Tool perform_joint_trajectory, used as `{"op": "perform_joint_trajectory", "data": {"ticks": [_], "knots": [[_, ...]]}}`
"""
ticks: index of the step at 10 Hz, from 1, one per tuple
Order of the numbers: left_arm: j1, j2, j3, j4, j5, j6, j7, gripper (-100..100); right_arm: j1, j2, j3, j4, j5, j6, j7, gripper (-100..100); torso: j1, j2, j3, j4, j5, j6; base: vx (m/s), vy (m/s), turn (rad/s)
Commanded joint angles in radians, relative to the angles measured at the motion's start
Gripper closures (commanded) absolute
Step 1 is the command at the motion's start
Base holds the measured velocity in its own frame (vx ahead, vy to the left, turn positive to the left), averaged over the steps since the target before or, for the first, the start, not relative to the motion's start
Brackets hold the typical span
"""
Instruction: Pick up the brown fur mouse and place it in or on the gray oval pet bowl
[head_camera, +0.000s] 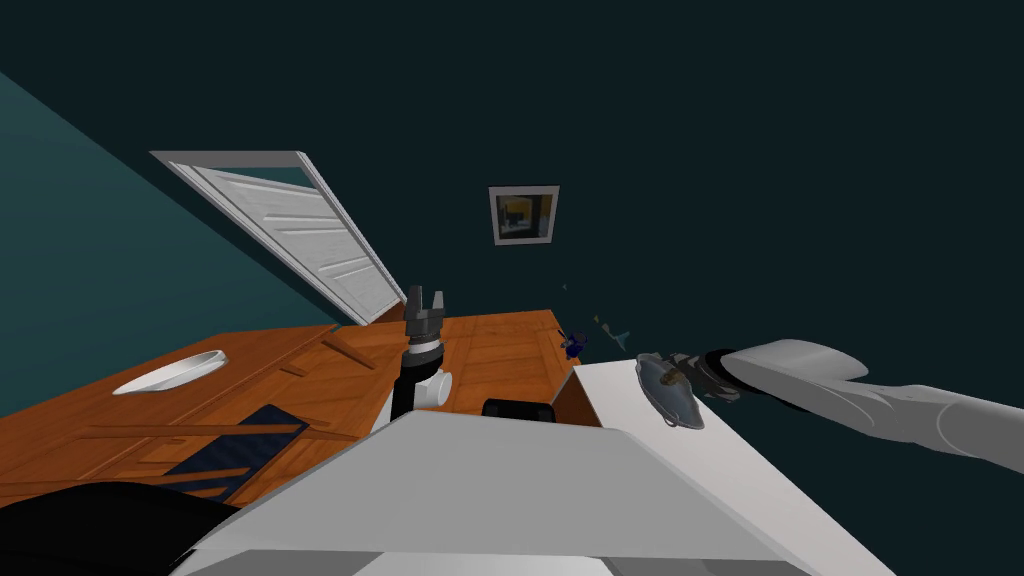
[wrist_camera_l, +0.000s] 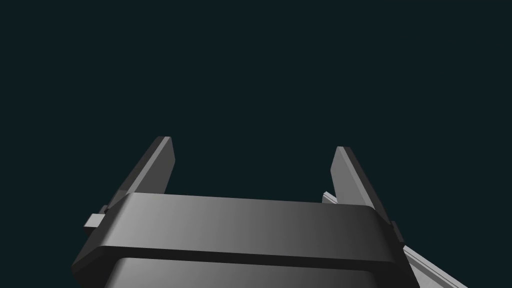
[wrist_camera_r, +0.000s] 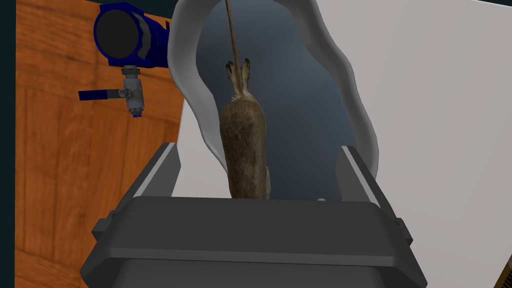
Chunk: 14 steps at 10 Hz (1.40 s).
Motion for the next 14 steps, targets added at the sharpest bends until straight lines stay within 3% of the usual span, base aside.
{"op": "perform_joint_trajectory", "data": {"ticks": [1,2,5,8,9,14], "knots": [[0.000,0.000,0.000,0.000,0.000,0.000,0.000,0,0.000,0.000,0.000,0.000,0.000,0.000,0.000,0,0.000,0.000,0.000,0.000,0.000,0.000,0.000,0.000,0.000],[0.000,0.000,0.000,0.000,0.000,0.000,0.000,0,-0.015,-0.034,-0.017,-0.023,-0.033,-0.029,0.001,-100,0.000,0.000,0.000,0.000,0.000,0.000,-0.020,-0.016,-0.031],[0.000,0.000,0.000,0.000,0.000,0.000,0.000,0,-0.041,-0.091,-0.045,-0.061,-0.087,-0.079,0.003,-100,-0.001,0.003,0.002,0.001,0.000,0.000,-0.045,-0.020,-0.025],[0.000,0.000,0.000,0.000,0.000,0.000,0.000,0,-0.049,-0.105,-0.052,-0.071,-0.100,-0.094,0.005,-100,0.000,0.002,0.001,0.001,0.000,0.000,-0.021,-0.012,-0.012],[0.000,0.000,0.000,0.000,0.000,0.000,0.000,0,-0.049,-0.108,-0.053,-0.073,-0.102,-0.095,0.003,0,0.000,0.001,0.001,0.000,0.000,0.000,0.000,0.000,0.000],[0.000,0.000,0.000,0.000,0.000,0.000,0.000,0,-0.049,-0.108,-0.053,-0.073,-0.102,-0.095,0.003,0,0.000,0.000,0.000,0.000,0.000,0.000,0.000,0.000,0.000]]}}
